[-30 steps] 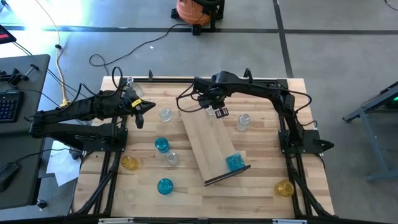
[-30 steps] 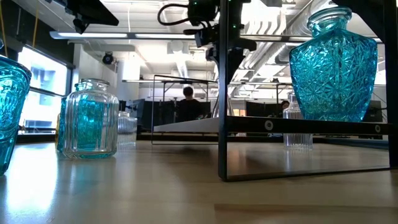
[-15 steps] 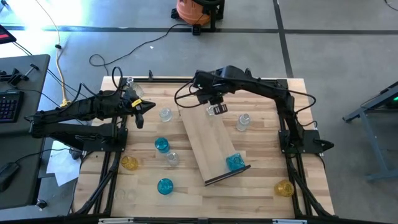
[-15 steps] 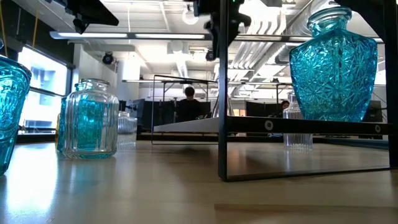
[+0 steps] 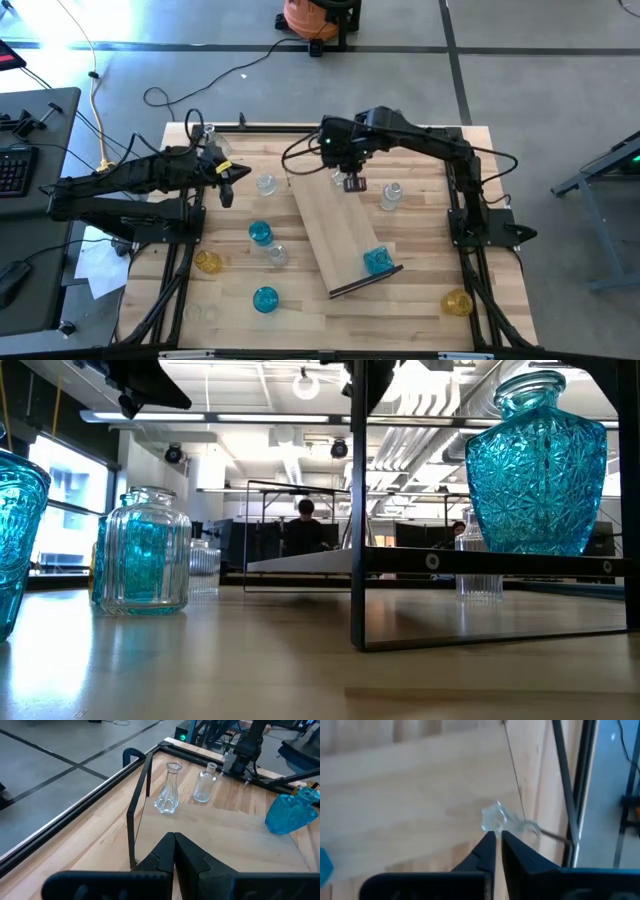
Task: Sort vases onto shelf
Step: Put the transparent crystal vase on the shelf
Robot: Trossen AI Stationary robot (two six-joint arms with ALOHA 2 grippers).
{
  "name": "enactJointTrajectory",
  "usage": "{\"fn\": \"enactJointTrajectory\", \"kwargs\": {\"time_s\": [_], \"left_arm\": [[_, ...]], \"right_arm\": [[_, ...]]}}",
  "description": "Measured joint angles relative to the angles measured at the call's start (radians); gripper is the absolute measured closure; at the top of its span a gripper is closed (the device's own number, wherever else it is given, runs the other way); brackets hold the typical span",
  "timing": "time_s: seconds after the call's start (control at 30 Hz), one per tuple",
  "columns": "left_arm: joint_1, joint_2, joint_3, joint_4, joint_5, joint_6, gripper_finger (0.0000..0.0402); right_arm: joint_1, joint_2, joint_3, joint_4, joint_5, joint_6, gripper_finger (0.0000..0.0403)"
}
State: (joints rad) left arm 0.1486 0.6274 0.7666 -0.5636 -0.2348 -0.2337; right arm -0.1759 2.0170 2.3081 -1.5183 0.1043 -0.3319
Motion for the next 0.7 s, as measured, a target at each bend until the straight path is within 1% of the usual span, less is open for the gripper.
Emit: {"fn": "enactJointTrajectory", "kwargs": {"time_s": [0.17, 0.23, 0.4, 0.53, 0.7], "left_arm": [[0.0, 0.04, 0.0, -0.002, 0.0, 0.0, 0.0399], [0.0, 0.054, 0.0, -0.002, 0.0, 0.0, 0.0399], [-0.008, 0.072, 0.0, -0.005, 0.0, 0.0, 0.0399], [-0.034, 0.071, 0.0, -0.003, 0.0, 0.004, 0.0399], [-0.053, 0.07, 0.0, 0.01, -0.011, 0.047, 0.0399]], "right_arm": [[0.018, 0.0, 0.0, 0.042, -0.001, 0.096, 0.0396], [0.03, 0.0, 0.0, 0.049, 0.026, 0.143, 0.0401], [0.097, 0.0, 0.0, 0.037, 0.182, 0.248, 0.0402], [0.143, 0.001, 0.0, 0.008, 0.252, 0.339, 0.0402], [0.184, -0.007, -0.002, -0.029, 0.419, 0.47, 0.0403]]}}
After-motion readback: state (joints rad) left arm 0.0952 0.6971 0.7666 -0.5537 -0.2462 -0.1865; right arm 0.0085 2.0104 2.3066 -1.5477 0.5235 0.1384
